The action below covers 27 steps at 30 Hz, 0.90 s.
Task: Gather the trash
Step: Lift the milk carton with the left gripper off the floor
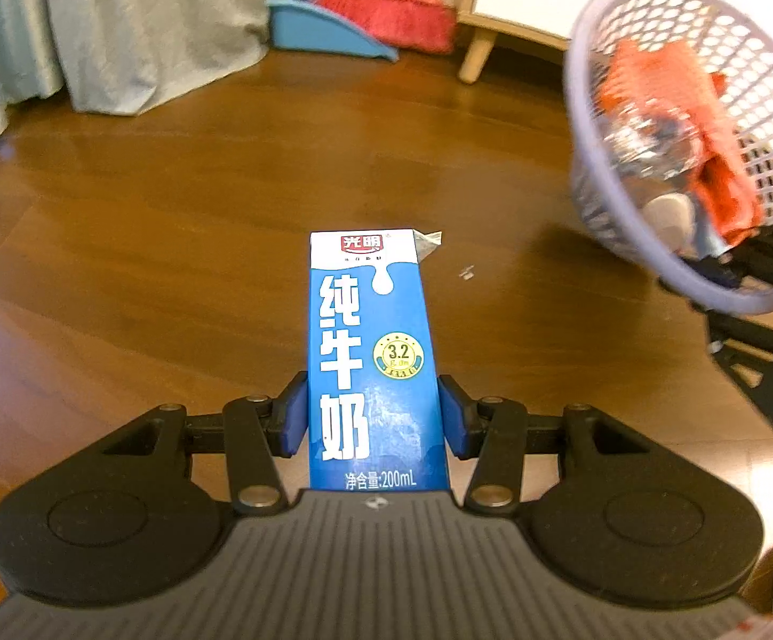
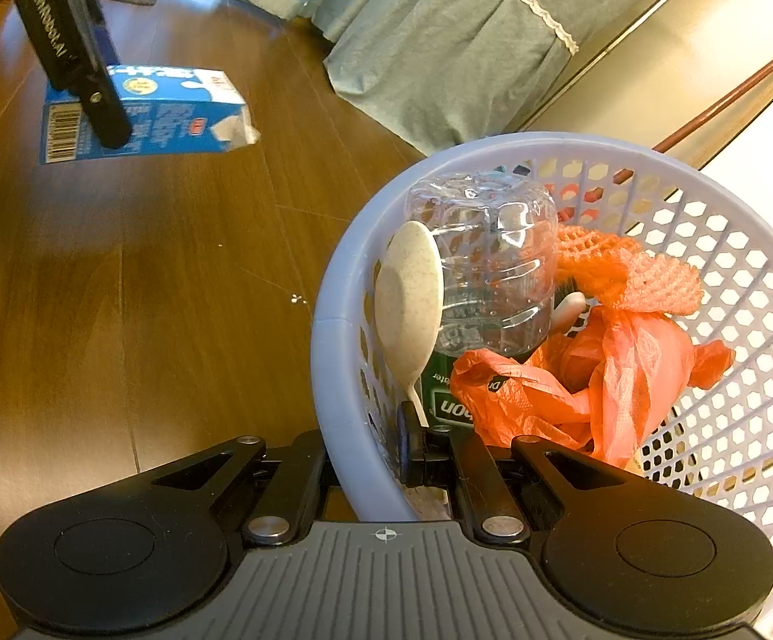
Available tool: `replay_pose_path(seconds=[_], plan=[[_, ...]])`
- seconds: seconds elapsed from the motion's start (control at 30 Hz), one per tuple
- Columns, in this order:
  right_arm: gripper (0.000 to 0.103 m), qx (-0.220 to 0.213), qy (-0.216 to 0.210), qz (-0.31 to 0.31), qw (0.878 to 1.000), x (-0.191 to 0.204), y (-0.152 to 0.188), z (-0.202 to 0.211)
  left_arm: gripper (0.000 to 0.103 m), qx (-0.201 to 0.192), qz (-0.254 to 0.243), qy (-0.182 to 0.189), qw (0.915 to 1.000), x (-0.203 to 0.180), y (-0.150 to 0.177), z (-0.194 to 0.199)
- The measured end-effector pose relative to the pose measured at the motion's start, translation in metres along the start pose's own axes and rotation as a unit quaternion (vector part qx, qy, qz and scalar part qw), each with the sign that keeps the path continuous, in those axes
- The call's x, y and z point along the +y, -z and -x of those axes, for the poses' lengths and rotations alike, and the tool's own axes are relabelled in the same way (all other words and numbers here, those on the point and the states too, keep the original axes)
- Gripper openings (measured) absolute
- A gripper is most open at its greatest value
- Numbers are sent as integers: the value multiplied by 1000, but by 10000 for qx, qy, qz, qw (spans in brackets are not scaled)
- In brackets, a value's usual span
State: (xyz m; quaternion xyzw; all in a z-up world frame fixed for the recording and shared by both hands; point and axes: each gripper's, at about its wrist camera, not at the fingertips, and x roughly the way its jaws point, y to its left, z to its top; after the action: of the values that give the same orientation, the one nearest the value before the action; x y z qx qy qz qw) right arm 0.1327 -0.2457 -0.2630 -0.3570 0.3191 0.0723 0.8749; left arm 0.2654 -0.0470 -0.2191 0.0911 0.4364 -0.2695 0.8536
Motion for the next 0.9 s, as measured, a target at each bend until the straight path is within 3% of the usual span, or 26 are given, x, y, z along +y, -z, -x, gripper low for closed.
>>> replay_pose_path(seconds=[0.4,0.9], plan=[[4,-52,-137,4,9999,5,-4,10,44,-352,-210,372,9985,-28,-30,36],[4,-49,-346,14,9994,10,-12,21,44,-309,-321,364,9983,-36,-39,49]])
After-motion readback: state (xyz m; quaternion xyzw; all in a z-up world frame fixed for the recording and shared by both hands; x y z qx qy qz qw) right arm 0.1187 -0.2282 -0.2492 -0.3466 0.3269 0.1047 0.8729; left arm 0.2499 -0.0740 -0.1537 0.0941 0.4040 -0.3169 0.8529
